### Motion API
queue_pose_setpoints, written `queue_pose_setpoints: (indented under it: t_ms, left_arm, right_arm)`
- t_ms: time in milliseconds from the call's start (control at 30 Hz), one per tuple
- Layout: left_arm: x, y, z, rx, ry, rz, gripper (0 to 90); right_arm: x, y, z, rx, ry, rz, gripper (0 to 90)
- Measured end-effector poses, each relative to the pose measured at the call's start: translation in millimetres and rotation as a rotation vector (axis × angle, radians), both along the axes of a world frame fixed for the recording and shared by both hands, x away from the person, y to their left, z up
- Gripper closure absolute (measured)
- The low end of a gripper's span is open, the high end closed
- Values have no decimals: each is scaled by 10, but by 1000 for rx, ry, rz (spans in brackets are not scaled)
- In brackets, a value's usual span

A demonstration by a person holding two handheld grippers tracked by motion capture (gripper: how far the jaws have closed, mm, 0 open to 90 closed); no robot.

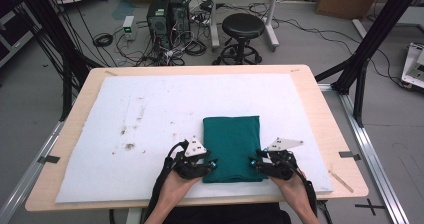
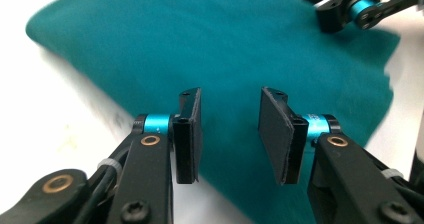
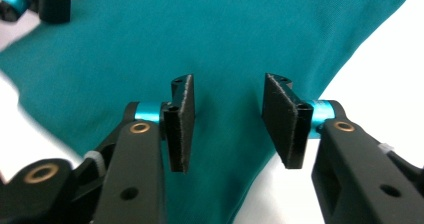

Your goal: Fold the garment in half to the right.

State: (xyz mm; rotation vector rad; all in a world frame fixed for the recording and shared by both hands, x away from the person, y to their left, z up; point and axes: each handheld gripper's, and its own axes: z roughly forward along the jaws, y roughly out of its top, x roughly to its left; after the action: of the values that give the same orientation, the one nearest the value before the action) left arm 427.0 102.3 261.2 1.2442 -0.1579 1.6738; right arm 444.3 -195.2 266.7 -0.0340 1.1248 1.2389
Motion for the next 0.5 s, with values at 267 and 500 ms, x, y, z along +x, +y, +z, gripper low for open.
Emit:
queue_pose_setpoints:
  t_ms: [267,500]
  left_arm:
    - [93,44,-143,46,-5,76,682]
    - [-35,179,-42,66,-5,-4,536]
  right_arm:
    - [83,-45,-176,-2,-14,-52,612]
    - [13,-78,-126,28,-17,-12,443]
